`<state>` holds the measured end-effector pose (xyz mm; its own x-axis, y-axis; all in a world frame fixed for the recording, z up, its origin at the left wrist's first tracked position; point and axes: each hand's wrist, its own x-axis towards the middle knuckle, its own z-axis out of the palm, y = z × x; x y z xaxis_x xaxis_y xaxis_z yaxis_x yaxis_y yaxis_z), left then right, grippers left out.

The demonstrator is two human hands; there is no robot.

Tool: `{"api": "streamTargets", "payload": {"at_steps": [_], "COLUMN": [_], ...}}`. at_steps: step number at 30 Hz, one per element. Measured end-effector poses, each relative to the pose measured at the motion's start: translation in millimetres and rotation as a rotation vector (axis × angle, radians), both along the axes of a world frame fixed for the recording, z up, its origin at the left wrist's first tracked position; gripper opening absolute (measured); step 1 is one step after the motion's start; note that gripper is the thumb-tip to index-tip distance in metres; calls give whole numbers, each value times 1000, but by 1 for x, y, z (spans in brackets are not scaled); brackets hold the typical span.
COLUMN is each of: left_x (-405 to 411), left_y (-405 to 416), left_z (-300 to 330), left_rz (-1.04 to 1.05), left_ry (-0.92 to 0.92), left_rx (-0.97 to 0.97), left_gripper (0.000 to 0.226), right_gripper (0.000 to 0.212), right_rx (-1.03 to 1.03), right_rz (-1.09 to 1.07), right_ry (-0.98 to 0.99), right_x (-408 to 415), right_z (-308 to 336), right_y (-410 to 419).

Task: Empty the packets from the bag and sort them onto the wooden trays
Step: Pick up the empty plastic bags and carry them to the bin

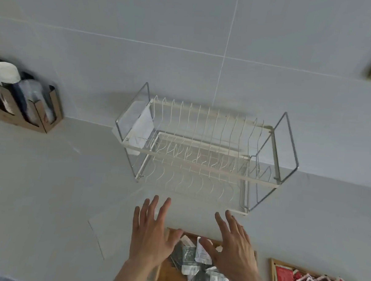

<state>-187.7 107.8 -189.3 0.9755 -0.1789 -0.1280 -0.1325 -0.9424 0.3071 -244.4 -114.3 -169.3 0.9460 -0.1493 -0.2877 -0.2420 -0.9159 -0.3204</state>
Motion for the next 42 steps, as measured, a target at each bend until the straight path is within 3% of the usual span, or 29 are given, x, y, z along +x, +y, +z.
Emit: {"api": "streamTargets", "payload": {"at_steps": [6, 13, 19, 27, 32, 35, 38, 42], "left_x": [29, 59, 69, 57, 61, 63, 63, 58], "left_y": [87, 131, 137, 140, 132, 118, 99, 69], "left_z": [-8, -17, -24, -22, -8, 12, 30, 49], "left_rz": [131, 182, 210, 447, 548, 479, 449, 401], "left_ry": [52, 140, 257, 449, 489, 504, 520, 556], "left_rx": [-49, -120, -32, -373, -747, -892, -1023, -1116], "left_gripper": [90, 80, 64, 8, 14, 15, 10, 10], "right_gripper": [76, 60, 52, 65, 73, 54, 26, 15], "right_rx": [82, 180, 433, 644, 825, 950, 923, 995], "right_rz": [52, 42, -237, -495, -652, -676, -610, -687], "right_ry": [55, 36, 199, 181, 115, 142, 131, 47], "right_x": [39, 57, 67, 69, 72, 67, 58, 40], "right_z": [-8, -14, -23, -22, -6, 7, 25, 37], "right_y": [87, 159, 193, 202, 183, 163, 141, 107]}}
